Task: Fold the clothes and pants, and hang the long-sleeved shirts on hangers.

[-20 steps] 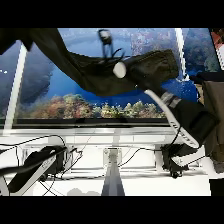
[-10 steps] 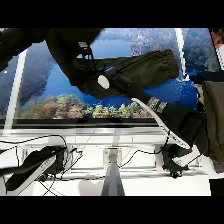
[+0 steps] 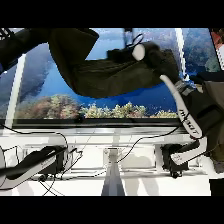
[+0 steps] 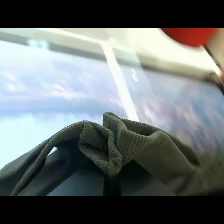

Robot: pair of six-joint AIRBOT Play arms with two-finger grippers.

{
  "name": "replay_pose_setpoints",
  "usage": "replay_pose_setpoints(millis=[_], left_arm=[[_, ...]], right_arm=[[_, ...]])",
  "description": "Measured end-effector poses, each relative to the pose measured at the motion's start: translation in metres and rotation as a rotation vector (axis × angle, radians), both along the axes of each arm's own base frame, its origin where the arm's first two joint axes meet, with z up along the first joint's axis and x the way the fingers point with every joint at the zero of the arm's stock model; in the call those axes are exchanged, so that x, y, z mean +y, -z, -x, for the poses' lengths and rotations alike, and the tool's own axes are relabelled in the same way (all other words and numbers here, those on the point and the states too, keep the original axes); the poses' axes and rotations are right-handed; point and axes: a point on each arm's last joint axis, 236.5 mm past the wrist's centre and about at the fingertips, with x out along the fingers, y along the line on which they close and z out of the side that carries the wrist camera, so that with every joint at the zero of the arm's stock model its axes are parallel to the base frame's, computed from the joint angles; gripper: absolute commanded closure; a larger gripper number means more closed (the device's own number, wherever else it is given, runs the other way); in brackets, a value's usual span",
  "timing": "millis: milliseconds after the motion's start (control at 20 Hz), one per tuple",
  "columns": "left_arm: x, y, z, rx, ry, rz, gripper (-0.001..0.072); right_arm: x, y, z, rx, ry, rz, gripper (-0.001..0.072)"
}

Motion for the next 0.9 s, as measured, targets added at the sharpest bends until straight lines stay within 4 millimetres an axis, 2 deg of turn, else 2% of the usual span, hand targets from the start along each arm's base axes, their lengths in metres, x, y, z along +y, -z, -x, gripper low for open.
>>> replay_pose_setpoints(millis=[150, 250, 300, 400, 500, 600, 650, 700, 750, 800, 900], left_arm=[[0.032, -0.004, -0.023, -0.036, -0.152, 0.064, 0.069], [0.047, -0.008, -0.032, -0.059, -0.227, 0.104, 0.069], [0.048, -0.008, -0.035, -0.06, -0.242, 0.124, 0.069], [0.032, -0.002, -0.037, -0.044, -0.219, 0.139, 0.0689], [-0.001, 0.013, -0.036, 0.0, -0.143, 0.13, 0.0688], [-0.049, 0.04, -0.028, 0.081, -0.024, 0.113, 0.0675], [-0.076, 0.056, -0.022, 0.127, 0.044, 0.099, 0.0579], [-0.103, 0.073, -0.014, 0.175, 0.11, 0.09, 0.0364], [-0.13, 0.09, -0.005, 0.222, 0.175, 0.078, 0.0068], [-0.158, 0.108, 0.005, 0.266, 0.237, 0.065, 0.0001], [-0.204, 0.139, 0.028, 0.337, 0.344, 0.033, 0.0]], right_arm=[[-0.059, 0.003, -0.007, 0.07, 0.084, 0.026, 0.0687], [-0.085, 0.006, -0.005, 0.116, 0.118, 0.04, 0.0687], [-0.095, 0.009, -0.003, 0.14, 0.129, 0.047, 0.0687], [-0.108, 0.011, 0.001, 0.17, 0.142, 0.055, 0.0687], [-0.113, 0.011, 0.003, 0.185, 0.149, 0.059, 0.0687], [-0.116, 0.01, 0.006, 0.196, 0.15, 0.058, 0.0687], [-0.116, 0.009, 0.007, 0.198, 0.15, 0.054, 0.0686], [-0.116, 0.008, 0.008, 0.2, 0.15, 0.05, 0.0686], [-0.115, 0.005, 0.008, 0.197, 0.15, 0.042, 0.0687], [-0.114, 0.003, 0.009, 0.195, 0.149, 0.037, 0.0687], [-0.115, -0.002, 0.009, 0.187, 0.151, 0.034, 0.0687]])
